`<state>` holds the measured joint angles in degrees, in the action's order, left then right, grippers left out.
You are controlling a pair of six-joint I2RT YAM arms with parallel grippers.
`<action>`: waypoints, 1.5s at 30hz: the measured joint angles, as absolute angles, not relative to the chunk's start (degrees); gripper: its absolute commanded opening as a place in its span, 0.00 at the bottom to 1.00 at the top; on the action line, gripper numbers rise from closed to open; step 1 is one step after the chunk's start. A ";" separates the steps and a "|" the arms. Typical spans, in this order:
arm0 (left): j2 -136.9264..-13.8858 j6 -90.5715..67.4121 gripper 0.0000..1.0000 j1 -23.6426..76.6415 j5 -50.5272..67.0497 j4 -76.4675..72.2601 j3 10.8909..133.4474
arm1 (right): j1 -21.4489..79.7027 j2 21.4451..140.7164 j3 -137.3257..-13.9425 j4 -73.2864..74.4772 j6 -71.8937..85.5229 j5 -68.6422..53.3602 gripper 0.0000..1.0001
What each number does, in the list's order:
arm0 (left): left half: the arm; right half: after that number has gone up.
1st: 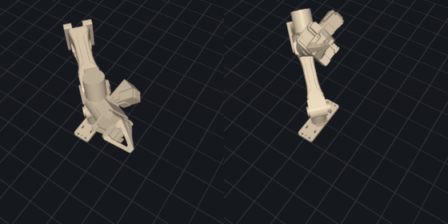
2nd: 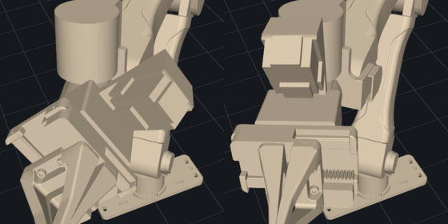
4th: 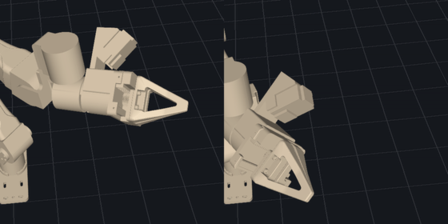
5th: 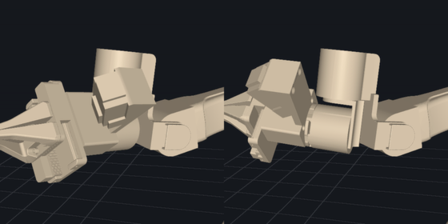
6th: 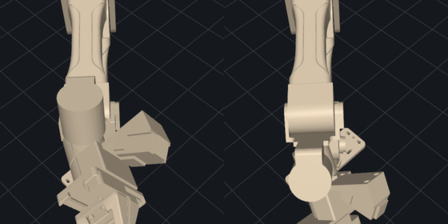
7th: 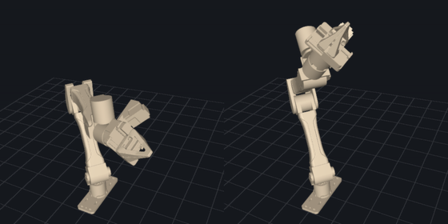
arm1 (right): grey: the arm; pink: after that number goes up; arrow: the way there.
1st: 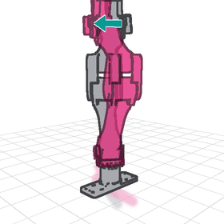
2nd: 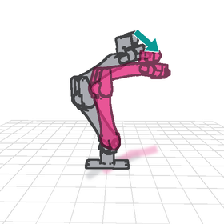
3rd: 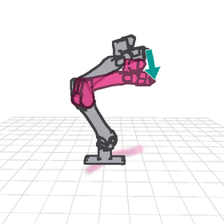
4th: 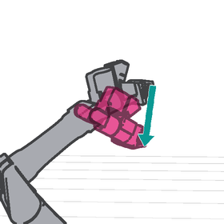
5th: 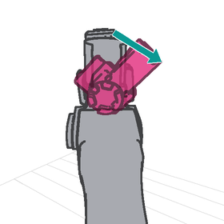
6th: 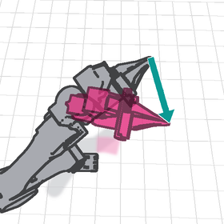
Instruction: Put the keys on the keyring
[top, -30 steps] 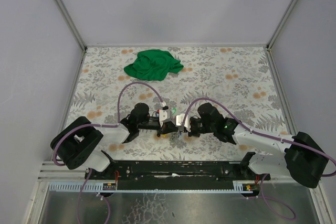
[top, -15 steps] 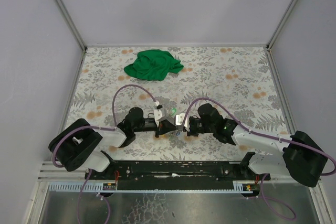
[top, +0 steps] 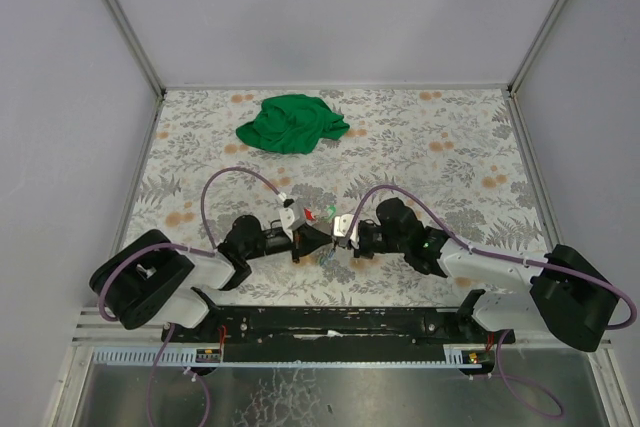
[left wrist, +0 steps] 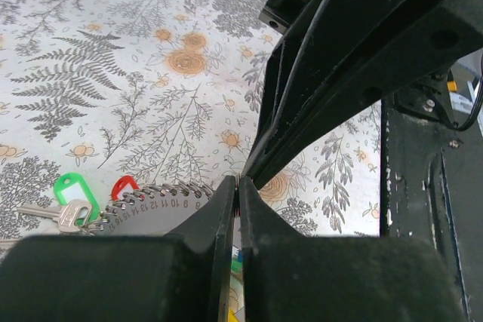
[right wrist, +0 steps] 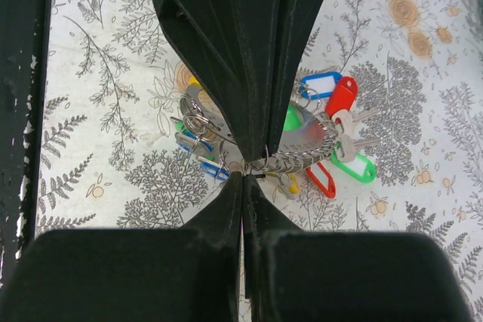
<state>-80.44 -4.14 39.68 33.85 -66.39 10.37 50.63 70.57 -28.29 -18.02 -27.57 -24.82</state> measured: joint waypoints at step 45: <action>-75.83 0.14 0.29 37.67 39.40 -52.90 17.98 | 51.07 66.26 -39.55 2.85 -43.72 -17.91 0.00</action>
